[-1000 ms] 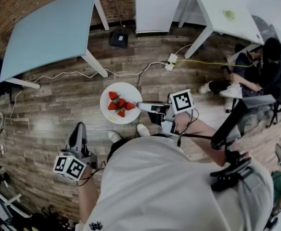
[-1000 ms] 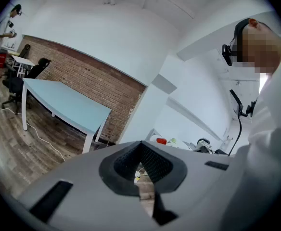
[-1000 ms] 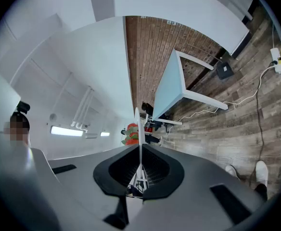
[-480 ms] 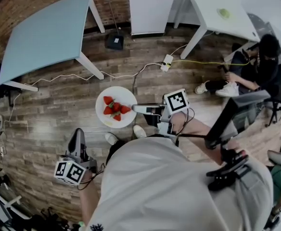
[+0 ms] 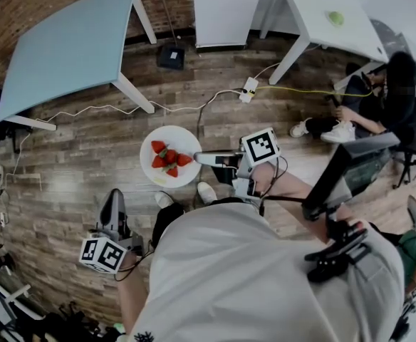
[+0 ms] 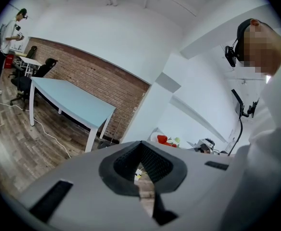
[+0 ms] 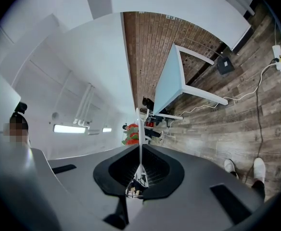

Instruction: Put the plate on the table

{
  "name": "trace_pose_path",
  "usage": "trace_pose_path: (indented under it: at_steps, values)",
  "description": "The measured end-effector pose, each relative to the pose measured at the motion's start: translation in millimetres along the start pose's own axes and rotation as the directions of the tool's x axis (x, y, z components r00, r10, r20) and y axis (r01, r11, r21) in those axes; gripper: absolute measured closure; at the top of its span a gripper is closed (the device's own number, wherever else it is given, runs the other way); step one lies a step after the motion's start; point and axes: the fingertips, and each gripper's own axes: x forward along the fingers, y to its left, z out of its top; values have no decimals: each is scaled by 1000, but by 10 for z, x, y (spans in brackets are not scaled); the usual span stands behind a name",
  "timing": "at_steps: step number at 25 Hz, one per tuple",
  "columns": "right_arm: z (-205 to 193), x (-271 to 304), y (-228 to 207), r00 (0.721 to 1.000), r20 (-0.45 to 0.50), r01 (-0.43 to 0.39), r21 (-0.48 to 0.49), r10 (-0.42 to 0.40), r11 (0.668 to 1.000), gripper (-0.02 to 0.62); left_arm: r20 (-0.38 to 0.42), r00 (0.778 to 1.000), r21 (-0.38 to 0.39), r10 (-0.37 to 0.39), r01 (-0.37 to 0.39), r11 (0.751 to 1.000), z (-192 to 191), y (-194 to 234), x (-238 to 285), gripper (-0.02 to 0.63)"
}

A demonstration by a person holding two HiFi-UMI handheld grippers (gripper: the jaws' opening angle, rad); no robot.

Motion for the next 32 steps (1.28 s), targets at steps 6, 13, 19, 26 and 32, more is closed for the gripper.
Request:
trace_pose_path:
  at_steps: [6, 13, 19, 26, 32]
  values:
    - [80, 317, -27, 1000, -22, 1, -10, -1, 1000, 580, 10, 1000, -34, 22, -22, 999, 15, 265, -83, 604]
    - [281, 973, 40, 1000, -22, 11, -35, -12, 999, 580, 17, 1000, -5, 22, -22, 1000, 274, 807, -81, 604]
    - [535, 1731, 129, 999, -17, 41, -60, -42, 997, 580, 32, 999, 28, -6, 5, 1000, 698, 1417, -43, 604]
    - [659, 2653, 214, 999, -5, 45, -65, -46, 997, 581, 16, 1000, 77, -21, 20, 997, 1111, 2171, -228, 604]
    - [682, 3334, 280, 999, 8, 33, -15, -32, 999, 581, 9, 1000, 56, -29, 28, 998, 1258, 2763, -432, 604]
